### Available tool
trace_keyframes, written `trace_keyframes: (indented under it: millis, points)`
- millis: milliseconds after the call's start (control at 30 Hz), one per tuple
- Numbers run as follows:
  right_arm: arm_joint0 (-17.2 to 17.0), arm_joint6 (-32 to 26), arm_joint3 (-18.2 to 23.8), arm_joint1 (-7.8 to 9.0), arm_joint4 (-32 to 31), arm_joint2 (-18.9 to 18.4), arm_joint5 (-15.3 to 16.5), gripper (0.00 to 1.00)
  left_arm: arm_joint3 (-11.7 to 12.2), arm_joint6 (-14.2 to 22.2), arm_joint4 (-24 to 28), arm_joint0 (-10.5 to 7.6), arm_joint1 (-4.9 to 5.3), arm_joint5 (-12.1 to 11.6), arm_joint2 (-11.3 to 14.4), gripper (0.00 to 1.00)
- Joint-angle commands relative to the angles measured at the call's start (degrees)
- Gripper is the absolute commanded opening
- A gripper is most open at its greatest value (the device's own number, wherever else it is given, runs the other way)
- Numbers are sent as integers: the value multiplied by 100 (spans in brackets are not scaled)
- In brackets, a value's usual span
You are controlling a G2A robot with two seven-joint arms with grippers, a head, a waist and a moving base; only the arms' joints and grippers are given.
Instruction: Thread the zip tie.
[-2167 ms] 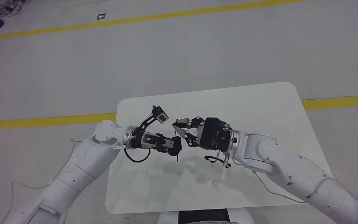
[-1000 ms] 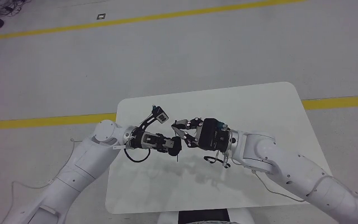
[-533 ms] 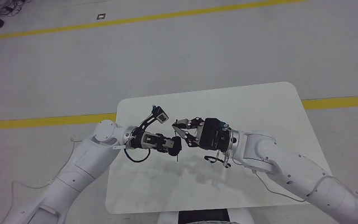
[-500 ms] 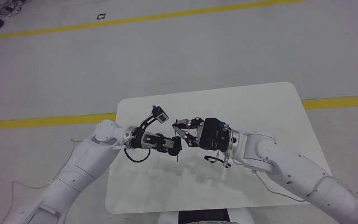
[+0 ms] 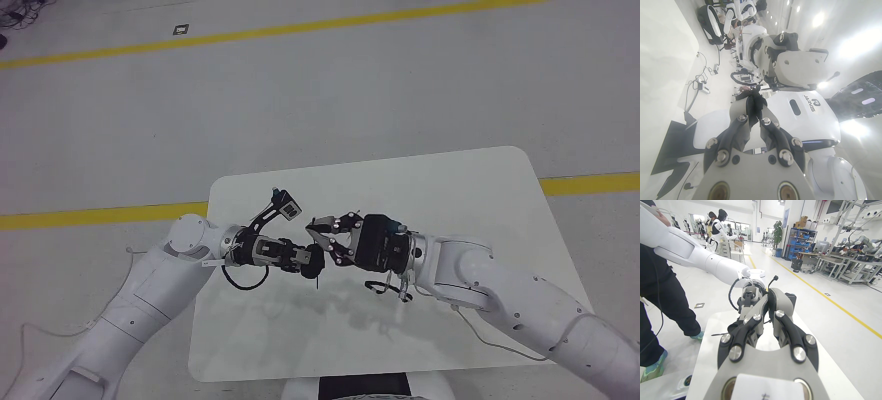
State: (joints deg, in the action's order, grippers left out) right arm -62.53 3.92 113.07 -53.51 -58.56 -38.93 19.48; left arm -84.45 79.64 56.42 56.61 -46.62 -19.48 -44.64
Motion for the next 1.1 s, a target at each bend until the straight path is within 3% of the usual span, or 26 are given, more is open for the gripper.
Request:
trace_keyframes:
  millis: [0, 1067]
  points:
    - [16, 12, -12, 4, 10, 16, 0, 0, 0, 0, 0, 0, 0, 0, 0, 0]
    - [92, 64, -118, 27, 4, 101, 0, 0, 0, 0, 0, 0, 0, 0, 0, 0]
